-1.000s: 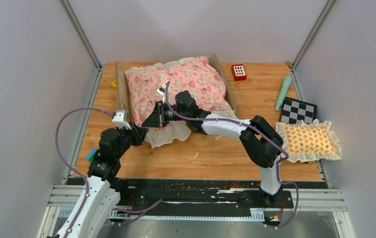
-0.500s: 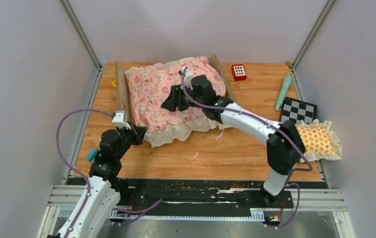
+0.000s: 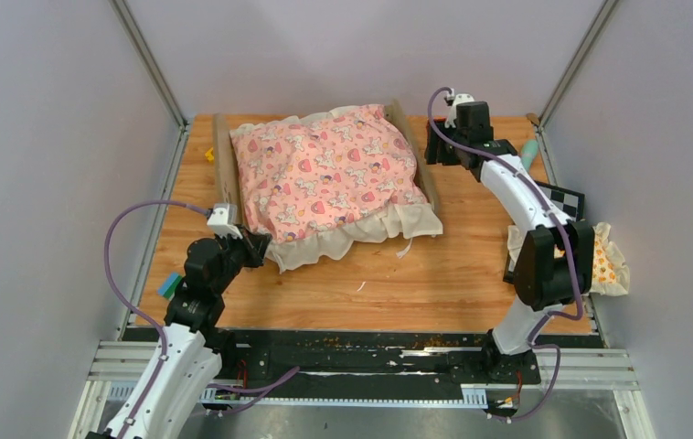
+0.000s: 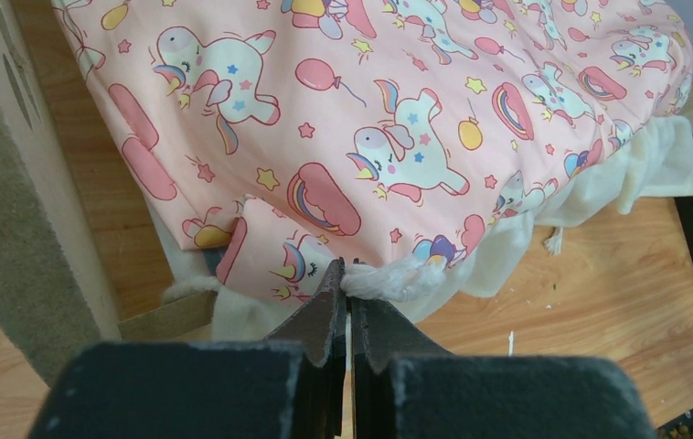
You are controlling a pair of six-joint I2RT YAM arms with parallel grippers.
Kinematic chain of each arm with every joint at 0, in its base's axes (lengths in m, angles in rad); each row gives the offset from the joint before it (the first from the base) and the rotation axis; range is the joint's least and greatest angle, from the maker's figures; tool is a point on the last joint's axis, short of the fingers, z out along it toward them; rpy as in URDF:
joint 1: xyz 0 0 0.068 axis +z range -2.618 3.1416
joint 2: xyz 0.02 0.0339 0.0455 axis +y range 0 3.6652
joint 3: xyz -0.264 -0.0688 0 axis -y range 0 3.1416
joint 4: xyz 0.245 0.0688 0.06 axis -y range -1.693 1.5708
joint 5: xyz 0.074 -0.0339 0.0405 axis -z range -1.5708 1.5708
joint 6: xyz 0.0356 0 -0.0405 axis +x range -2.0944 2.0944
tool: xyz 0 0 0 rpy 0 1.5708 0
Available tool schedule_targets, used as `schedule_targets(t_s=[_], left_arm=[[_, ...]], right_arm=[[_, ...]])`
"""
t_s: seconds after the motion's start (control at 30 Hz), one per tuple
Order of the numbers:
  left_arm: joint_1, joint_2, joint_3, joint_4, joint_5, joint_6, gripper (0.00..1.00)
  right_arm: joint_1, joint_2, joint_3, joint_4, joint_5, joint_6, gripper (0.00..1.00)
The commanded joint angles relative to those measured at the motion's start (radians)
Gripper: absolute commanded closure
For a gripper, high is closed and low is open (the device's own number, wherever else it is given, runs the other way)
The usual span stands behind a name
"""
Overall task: Set up the pet bed
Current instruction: Tie the ropes to the bed frame.
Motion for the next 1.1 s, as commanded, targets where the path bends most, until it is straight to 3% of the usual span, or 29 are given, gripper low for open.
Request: schedule_targets(t_s=[0.0, 0.2, 0.4, 0.63, 0.73, 0.8, 0.9, 1.07], left_arm=[[0.007, 0.002, 0.017, 0.032, 0.011, 0.019, 1.00], [0.007, 0.002, 0.020, 0.033, 0.016, 0.019, 1.00], [0.007, 0.010, 0.022, 0.041, 0.020, 0.017, 1.00], [0.006, 0.039, 0.018, 0.069, 0.029, 0.018, 1.00], [0.007, 0.079, 0.027, 0.088, 0.049, 0.019, 1.00], [0.007, 0.118, 0.042, 0.116, 0.091, 0.030, 1.00], [-0.018, 0.215, 0.081, 0.168, 0.162, 0.071, 1.00], [-0.181, 0.375, 0.178, 0.211, 0.071, 0.131, 1.00]], right_arm=[[0.021, 0.071, 0.097, -0.088, -0.107, -0.089, 0.41], [0.020, 0.102, 0.096, -0.052, -0.119, -0.064, 0.42], [0.020, 0.171, 0.116, -0.084, -0.041, -0.049, 0.51], [0.019, 0.291, 0.148, -0.085, -0.124, -0.047, 0.45], [0.000, 0.301, 0.146, -0.098, -0.068, 0.020, 0.85], [-0.053, 0.250, 0.076, -0.060, -0.051, 0.085, 0.98], [-0.145, 0.141, -0.057, 0.003, 0.006, 0.159, 1.00], [-0.319, 0.049, -0.141, 0.023, 0.004, 0.077, 1.00]])
